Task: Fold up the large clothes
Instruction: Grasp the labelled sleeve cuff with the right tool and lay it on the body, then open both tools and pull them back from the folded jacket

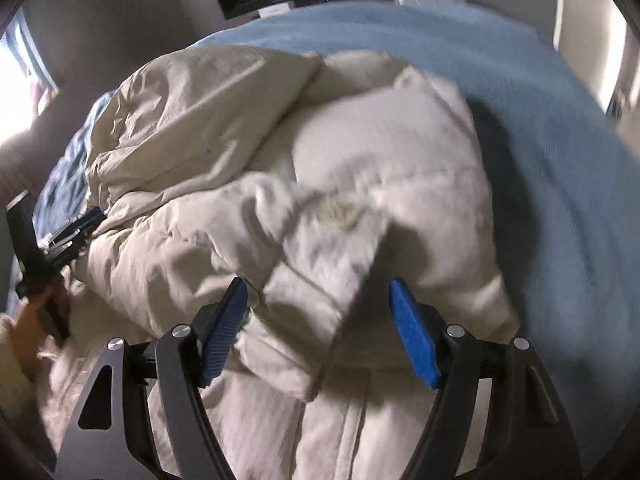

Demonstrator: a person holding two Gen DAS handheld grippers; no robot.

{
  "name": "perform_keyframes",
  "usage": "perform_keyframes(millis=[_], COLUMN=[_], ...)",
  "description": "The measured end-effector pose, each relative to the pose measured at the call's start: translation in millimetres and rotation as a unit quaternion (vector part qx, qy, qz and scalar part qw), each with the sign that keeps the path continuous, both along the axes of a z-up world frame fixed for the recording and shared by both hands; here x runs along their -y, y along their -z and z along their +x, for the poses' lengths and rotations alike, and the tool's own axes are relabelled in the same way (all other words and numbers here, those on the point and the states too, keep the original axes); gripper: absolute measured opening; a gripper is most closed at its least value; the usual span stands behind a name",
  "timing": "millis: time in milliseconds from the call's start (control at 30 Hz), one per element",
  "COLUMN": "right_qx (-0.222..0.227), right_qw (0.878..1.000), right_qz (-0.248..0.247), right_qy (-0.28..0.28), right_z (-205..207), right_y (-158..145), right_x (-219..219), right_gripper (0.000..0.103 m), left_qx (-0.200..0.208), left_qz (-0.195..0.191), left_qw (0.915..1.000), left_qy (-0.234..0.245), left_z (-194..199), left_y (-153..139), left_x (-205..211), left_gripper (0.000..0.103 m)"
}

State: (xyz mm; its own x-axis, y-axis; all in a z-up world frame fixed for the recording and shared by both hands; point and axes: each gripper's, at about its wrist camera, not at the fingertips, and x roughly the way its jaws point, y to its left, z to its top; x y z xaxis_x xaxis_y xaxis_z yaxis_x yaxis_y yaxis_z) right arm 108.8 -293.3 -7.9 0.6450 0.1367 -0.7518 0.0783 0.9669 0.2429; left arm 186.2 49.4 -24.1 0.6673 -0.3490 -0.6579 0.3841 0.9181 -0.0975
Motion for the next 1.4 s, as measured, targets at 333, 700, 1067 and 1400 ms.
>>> perform_keyframes(millis=[333, 700, 1067, 1400], right_qx=[0.095, 0.047, 0.059, 0.17], right_qw=[0.984, 0.995, 0.996, 0.979], right_qz=[-0.146, -0.084, -0.054, -0.08], right_qy=[-0.039, -0.01, 0.049, 0.078], right_z=[-10.7, 5.0, -33.0, -117.0], right_y=[-21.5, 22.6, -5.2, -83.6], right_x=[-42.9, -19.6, -9.4, -38.4], right_gripper=[0.012, 0.017, 0.074, 0.095], left_qx=[0.024, 0.02, 0.054, 0.07], left_qz=[0.032, 0.055, 0.076, 0.012], left_qw=[0.9992, 0.9982, 0.9955, 0.9954], left_qy=[0.005, 0.013, -0.019, -0.064], left_z=[-13.0, -12.9, -62.3, -119.5], left_y=[-13.2, -5.2, -50.6, -111.5], left_x=[21.4, 27.2, 31.0, -1.3], left_gripper=[0.067, 0.068, 0.096, 0.096])
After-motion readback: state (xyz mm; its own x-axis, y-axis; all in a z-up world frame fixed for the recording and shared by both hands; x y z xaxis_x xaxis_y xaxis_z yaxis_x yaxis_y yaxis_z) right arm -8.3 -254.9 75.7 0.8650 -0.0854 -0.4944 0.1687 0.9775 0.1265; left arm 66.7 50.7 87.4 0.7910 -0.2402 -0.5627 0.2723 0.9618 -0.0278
